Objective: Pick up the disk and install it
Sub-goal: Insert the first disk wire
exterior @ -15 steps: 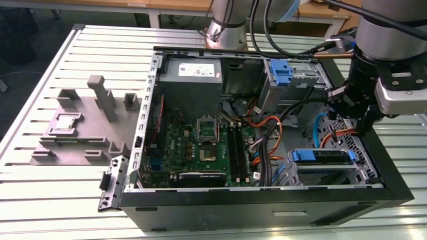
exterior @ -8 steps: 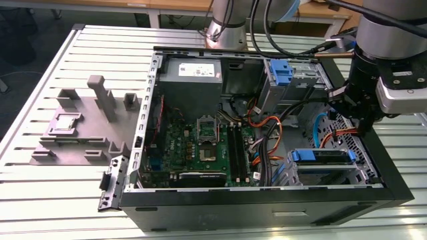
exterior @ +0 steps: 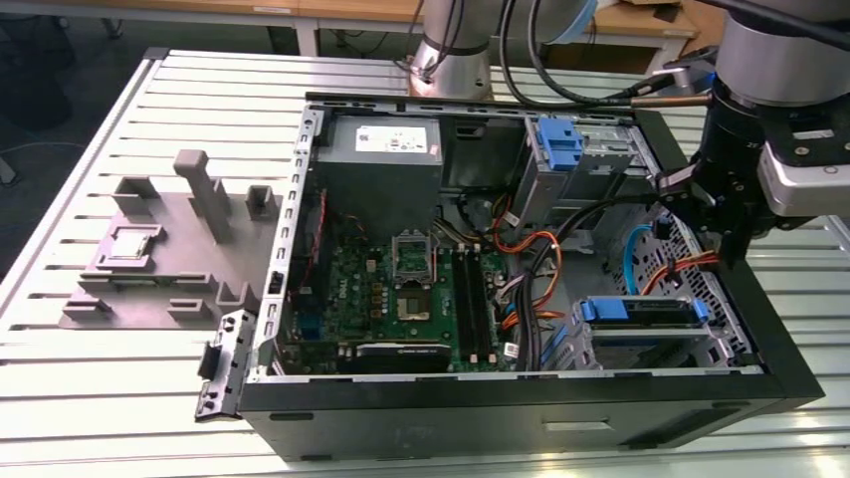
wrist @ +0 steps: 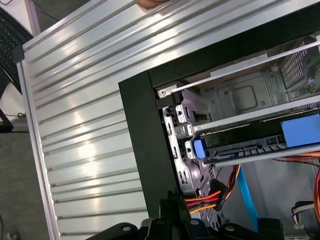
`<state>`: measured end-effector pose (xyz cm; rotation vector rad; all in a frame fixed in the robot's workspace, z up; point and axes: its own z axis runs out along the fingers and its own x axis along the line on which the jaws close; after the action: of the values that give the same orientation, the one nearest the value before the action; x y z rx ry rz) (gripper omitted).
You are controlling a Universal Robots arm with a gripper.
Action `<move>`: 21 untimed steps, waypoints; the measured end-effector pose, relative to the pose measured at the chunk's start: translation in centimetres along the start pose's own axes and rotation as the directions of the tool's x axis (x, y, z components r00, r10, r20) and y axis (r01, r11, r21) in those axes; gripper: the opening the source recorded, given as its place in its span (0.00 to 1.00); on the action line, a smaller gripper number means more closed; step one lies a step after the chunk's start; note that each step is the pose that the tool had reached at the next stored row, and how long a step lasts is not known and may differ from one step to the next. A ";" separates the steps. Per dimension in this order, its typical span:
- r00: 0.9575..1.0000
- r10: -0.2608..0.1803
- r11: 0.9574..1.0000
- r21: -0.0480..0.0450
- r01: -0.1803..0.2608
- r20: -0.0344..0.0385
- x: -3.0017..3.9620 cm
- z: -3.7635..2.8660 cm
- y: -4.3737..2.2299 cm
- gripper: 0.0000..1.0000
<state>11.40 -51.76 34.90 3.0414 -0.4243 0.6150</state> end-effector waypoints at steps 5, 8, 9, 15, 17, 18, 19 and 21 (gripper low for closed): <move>0.997 0.072 0.997 -0.030 -0.072 -0.005 -0.04 0.06 0.01 0.17; 0.993 0.121 0.991 -0.050 -0.122 -0.009 -0.05 0.10 0.01 0.17; 0.990 0.139 0.989 -0.058 -0.139 -0.011 -0.06 0.10 0.01 0.17; 0.981 0.193 0.978 -0.076 -0.194 -0.015 -0.06 0.07 0.01 0.17; 0.980 0.200 0.977 -0.075 -0.201 -0.015 -0.13 0.03 0.01 0.17; 0.979 0.203 0.976 -0.076 -0.204 -0.014 -0.17 0.01 0.02 0.17; 0.978 0.207 0.975 -0.076 -0.208 -0.014 -0.19 0.00 0.02 0.17; 0.976 0.218 0.973 -0.076 -0.218 -0.012 -0.23 -0.01 0.03 0.17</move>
<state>11.18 -51.73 34.82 2.9426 -0.7714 0.5963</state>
